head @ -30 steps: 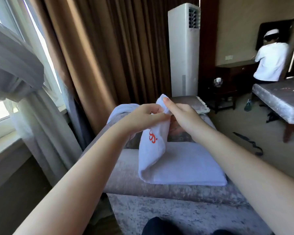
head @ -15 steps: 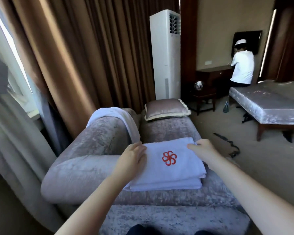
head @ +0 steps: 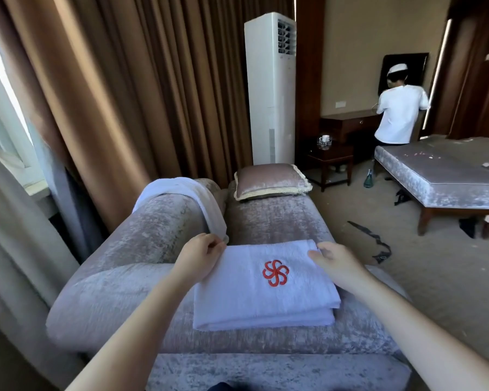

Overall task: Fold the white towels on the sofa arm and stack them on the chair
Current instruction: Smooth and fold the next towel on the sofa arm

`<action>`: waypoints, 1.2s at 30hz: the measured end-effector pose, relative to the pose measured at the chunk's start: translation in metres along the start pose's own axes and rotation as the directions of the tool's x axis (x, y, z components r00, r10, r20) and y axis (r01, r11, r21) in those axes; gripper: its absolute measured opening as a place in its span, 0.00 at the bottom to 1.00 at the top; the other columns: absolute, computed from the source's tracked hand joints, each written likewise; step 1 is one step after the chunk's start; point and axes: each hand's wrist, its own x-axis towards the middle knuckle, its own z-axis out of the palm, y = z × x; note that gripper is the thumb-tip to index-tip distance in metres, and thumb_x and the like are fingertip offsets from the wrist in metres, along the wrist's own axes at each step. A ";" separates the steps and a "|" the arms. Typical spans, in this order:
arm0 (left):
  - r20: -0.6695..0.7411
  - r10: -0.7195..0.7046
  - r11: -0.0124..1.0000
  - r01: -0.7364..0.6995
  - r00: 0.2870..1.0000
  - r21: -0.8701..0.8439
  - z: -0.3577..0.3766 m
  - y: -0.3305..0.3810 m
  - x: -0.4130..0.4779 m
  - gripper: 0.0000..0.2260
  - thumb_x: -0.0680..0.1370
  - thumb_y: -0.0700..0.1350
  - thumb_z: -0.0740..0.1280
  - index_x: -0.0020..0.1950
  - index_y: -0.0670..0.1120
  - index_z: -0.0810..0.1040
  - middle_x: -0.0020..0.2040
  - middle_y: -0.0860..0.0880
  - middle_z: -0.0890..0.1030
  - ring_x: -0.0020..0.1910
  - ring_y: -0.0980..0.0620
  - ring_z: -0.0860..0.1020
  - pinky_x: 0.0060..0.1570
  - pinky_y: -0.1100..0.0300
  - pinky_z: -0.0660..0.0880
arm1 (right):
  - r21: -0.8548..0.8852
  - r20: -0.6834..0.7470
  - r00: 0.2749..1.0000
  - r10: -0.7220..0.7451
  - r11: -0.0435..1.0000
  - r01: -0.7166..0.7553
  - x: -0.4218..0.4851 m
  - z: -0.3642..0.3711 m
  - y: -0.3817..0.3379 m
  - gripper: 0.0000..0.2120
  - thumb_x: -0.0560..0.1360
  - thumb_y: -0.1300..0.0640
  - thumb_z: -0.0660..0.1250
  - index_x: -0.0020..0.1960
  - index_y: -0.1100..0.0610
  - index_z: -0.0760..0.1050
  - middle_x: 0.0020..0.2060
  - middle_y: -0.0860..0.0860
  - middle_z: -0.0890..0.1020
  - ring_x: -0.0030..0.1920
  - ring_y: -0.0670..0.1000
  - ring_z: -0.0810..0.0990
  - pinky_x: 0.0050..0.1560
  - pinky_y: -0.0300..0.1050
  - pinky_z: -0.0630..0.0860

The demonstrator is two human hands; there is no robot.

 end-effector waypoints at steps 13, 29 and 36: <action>0.018 0.169 0.930 -0.165 0.986 0.327 -0.010 0.001 0.009 0.06 0.79 0.51 0.65 0.54 0.53 0.77 0.52 0.54 0.76 0.55 0.48 0.73 0.52 0.53 0.70 | 0.215 0.229 0.972 -0.062 0.977 0.012 0.019 -0.021 -0.014 0.10 0.77 0.67 0.63 0.49 0.59 0.83 0.39 0.64 0.81 0.34 0.51 0.75 0.32 0.37 0.72; 0.096 0.750 0.602 -0.736 0.654 0.308 0.061 0.092 -0.073 0.04 0.72 0.46 0.63 0.42 0.46 0.74 0.39 0.51 0.74 0.37 0.51 0.71 0.40 0.59 0.64 | 0.013 0.145 0.975 -0.171 0.985 0.171 0.029 -0.029 0.000 0.14 0.80 0.65 0.58 0.48 0.55 0.81 0.26 0.46 0.80 0.25 0.44 0.76 0.29 0.39 0.73; 0.079 0.683 0.731 -0.680 0.726 -0.066 0.051 0.086 -0.078 0.01 0.76 0.45 0.64 0.45 0.49 0.74 0.41 0.56 0.76 0.42 0.55 0.73 0.46 0.62 0.68 | 0.004 -0.054 0.961 -0.272 0.962 0.273 0.030 -0.014 0.011 0.14 0.79 0.64 0.61 0.47 0.50 0.82 0.43 0.44 0.84 0.41 0.42 0.82 0.41 0.42 0.77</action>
